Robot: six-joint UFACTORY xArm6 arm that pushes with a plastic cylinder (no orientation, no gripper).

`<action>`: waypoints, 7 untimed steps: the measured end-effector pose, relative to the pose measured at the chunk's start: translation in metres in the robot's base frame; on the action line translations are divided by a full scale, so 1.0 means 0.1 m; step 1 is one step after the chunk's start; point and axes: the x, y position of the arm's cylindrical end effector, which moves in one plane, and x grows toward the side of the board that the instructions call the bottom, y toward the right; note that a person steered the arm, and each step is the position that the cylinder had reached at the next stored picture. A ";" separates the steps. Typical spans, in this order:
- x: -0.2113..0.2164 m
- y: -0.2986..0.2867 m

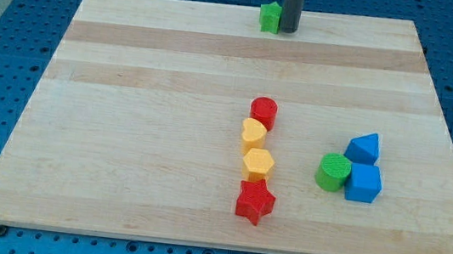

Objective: Place your arm to the right of the blue cube

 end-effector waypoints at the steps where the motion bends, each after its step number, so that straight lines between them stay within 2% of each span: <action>1: 0.00 -0.09; 2: 0.01 -0.05; 3: 0.29 0.17; 5: 1.21 0.53; 7: 1.75 1.23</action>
